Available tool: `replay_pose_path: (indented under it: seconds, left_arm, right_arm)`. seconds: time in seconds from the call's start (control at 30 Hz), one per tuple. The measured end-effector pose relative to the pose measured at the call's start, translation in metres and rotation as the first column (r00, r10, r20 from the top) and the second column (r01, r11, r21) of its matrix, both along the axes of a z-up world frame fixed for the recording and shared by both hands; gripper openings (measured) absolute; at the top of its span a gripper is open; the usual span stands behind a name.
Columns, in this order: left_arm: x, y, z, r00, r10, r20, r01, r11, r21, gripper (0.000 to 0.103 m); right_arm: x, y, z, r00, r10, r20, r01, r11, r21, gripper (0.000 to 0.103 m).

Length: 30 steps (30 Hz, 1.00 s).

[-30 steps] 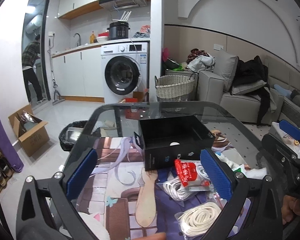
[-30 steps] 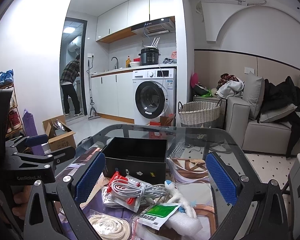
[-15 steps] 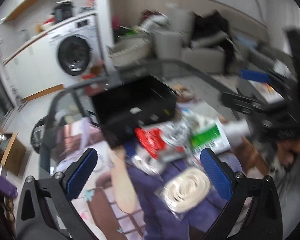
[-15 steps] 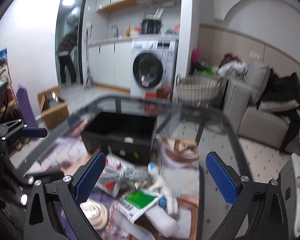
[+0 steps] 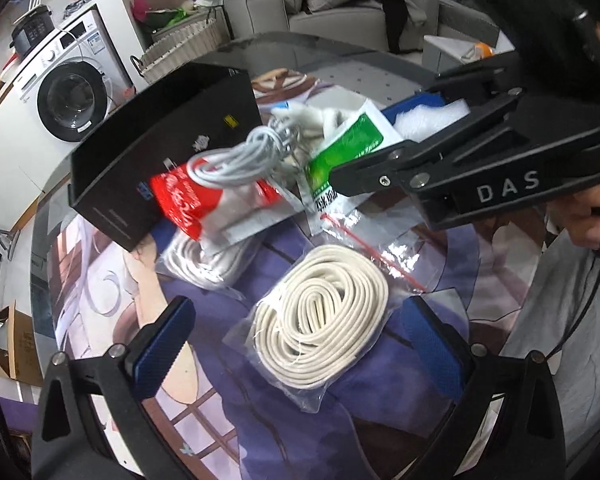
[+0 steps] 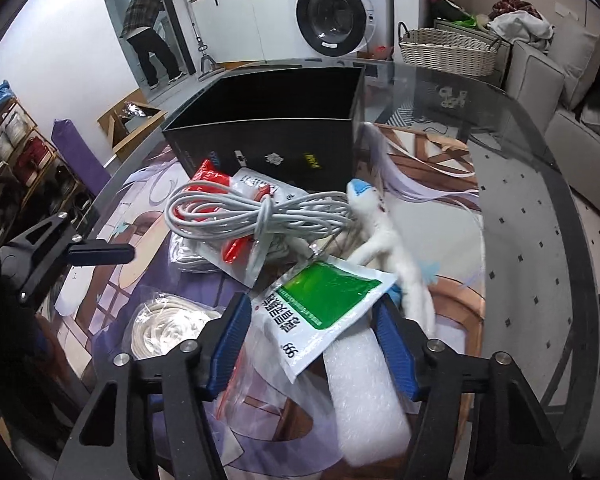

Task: Organize soft objects
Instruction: 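Grasp the bag of white rope with the left tool while the right tool grasps the green packet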

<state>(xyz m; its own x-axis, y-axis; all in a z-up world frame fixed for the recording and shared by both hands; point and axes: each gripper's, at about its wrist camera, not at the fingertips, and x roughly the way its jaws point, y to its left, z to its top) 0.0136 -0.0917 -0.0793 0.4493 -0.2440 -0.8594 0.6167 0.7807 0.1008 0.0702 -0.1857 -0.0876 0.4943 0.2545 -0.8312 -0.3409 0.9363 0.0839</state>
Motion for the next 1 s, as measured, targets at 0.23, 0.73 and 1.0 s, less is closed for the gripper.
replay_pose_path:
  seconds: [0.23, 0.73, 1.0]
  left_arm:
    - [0.006, -0.002, -0.012, 0.999, 0.015, -0.031, -0.014, 0.999, 0.036, 0.101]
    - [0.014, 0.024, -0.015, 0.993, 0.074, -0.092, -0.075, 0.997, -0.012, 0.043]
    - [0.007, 0.055, -0.015, 0.984, 0.143, -0.109, -0.146, 0.989, -0.015, 0.044]
  right_arm:
    - [0.001, 0.007, 0.003, 1.000, 0.024, 0.009, -0.024, 1.000, -0.014, 0.052]
    - [-0.007, 0.020, 0.009, 0.992, 0.113, 0.051, -0.113, 0.994, -0.005, 0.016]
    - [-0.011, 0.027, 0.018, 0.986, 0.151, 0.070, -0.148, 0.988, -0.044, 0.011]
